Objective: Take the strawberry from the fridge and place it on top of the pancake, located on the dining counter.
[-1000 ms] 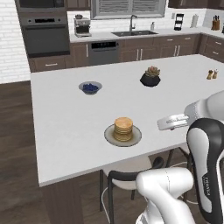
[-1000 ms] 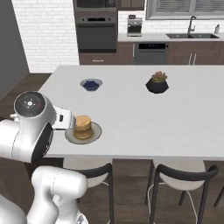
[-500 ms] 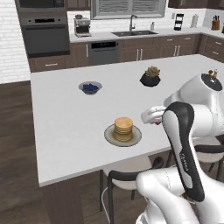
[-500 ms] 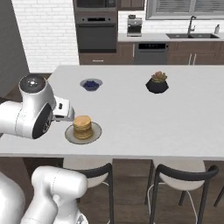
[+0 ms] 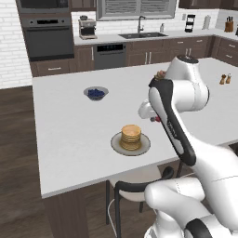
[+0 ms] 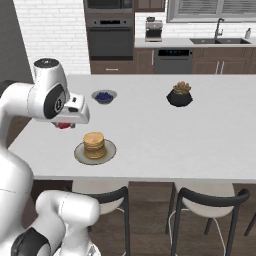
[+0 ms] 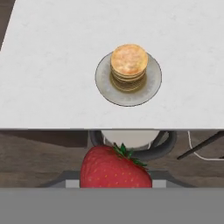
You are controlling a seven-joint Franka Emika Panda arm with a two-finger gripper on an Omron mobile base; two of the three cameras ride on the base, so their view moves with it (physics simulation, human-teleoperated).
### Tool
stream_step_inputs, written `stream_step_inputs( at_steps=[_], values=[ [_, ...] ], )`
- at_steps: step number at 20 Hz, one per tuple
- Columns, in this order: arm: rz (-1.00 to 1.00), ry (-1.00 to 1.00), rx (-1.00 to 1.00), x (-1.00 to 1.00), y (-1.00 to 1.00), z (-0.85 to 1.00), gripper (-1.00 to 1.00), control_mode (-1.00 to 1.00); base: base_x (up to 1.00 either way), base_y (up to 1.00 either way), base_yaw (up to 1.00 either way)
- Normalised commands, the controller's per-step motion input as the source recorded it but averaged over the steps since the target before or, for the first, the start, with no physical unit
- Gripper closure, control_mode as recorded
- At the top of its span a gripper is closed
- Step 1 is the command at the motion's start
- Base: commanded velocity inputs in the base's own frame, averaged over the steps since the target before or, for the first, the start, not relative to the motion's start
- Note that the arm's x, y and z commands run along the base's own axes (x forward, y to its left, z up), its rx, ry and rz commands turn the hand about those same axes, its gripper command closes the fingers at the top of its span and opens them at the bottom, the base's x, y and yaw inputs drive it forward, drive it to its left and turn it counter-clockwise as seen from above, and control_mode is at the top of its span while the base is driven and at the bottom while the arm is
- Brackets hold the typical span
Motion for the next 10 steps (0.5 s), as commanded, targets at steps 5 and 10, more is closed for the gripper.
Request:
stream_step_inputs(
  at_steps=[5, 10],
  values=[
    [0.00, 0.00, 0.00, 0.15, 0.00, -0.21, 1.00, -1.00, 0.00, 0.00, 0.00],
    [0.00, -0.05, 0.00, 0.20, 0.00, -0.42, 1.00, -1.00, 0.00, 0.00, 0.00]
  ],
)
